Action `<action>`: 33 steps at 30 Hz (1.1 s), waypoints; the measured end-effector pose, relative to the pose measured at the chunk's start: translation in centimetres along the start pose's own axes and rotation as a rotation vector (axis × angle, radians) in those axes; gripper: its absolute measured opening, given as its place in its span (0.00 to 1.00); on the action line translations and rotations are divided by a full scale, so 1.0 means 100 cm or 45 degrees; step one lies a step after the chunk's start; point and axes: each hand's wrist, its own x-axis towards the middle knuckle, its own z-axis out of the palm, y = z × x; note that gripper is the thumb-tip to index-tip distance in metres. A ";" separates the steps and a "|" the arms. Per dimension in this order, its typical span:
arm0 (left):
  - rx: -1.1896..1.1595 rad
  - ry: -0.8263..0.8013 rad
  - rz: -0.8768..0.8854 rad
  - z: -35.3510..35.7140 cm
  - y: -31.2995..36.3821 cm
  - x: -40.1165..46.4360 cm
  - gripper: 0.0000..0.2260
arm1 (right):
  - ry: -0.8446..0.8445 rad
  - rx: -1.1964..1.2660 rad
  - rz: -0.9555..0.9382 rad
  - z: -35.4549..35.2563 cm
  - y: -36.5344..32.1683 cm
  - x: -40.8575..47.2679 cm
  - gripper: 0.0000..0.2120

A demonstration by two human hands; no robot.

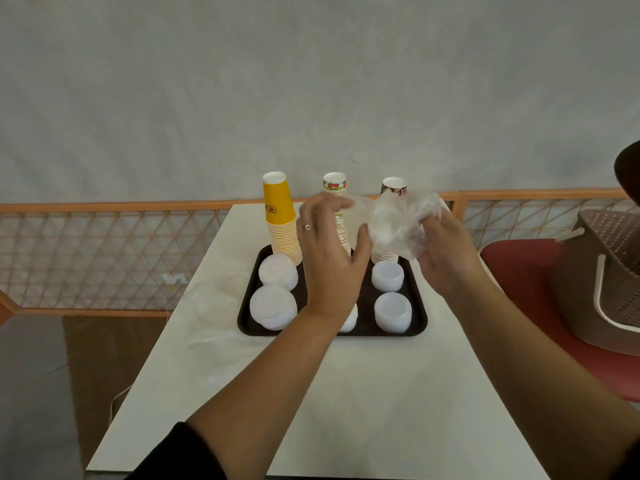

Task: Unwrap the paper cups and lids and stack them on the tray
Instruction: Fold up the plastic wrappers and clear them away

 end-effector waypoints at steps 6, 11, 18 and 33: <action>-0.451 -0.500 -0.610 0.007 0.009 0.006 0.17 | -0.213 0.149 -0.020 0.000 0.003 -0.003 0.14; -0.659 -0.527 -0.914 0.017 0.010 -0.004 0.07 | 0.098 0.152 0.292 -0.010 0.017 -0.004 0.12; -0.364 -0.390 -0.839 0.047 0.011 -0.016 0.07 | 0.271 -0.504 -0.492 -0.047 0.015 -0.050 0.15; -0.893 -1.130 -0.884 0.156 0.105 -0.081 0.13 | 0.532 -0.102 -0.042 -0.191 0.027 -0.112 0.09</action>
